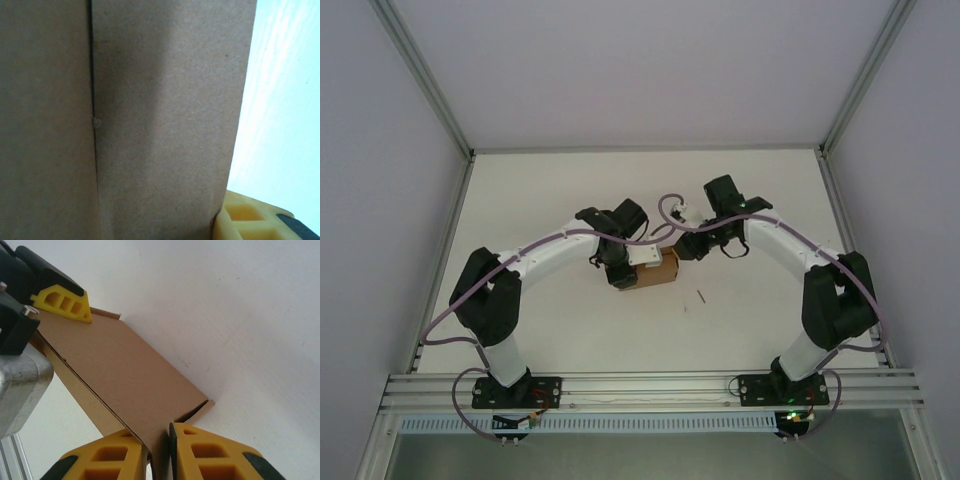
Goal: Assemble paper box
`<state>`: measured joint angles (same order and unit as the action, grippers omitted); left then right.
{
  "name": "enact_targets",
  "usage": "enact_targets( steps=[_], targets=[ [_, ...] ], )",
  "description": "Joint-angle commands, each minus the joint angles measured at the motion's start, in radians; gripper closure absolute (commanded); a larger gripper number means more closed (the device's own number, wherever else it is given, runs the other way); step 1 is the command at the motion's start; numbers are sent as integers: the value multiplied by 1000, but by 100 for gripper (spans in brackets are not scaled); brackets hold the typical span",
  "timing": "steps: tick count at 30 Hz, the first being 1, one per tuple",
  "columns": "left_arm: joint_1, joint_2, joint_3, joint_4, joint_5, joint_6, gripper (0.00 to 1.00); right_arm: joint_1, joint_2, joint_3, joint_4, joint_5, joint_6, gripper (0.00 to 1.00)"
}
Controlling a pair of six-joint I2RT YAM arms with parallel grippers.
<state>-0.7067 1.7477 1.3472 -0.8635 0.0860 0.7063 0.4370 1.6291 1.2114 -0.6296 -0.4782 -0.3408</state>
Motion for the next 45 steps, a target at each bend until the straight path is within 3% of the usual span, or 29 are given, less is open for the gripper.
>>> enact_targets(
  steps=[1,7,12,18,24,35,42,45],
  targets=[
    [7,-11,8,-7,23,-7,62,13,8,30,9,12,48,82],
    [9,-16,-13,19,30,-20,62,25,-6,21,-1,61,134,91],
    [10,-4,-5,34,34,-46,62,59,-40,-15,112,147,358,97],
    [10,-7,-20,64,49,-82,62,166,-126,-167,358,409,551,99],
    [11,-4,-19,74,39,-96,61,208,-161,-254,442,548,650,100],
    [12,0,-30,93,16,-135,59,310,-214,-446,575,795,639,100],
    [11,-10,-33,80,13,-123,59,319,-222,-434,501,874,507,100],
    [13,-16,-36,81,15,-123,59,318,-218,-435,512,807,474,100]
  ],
)
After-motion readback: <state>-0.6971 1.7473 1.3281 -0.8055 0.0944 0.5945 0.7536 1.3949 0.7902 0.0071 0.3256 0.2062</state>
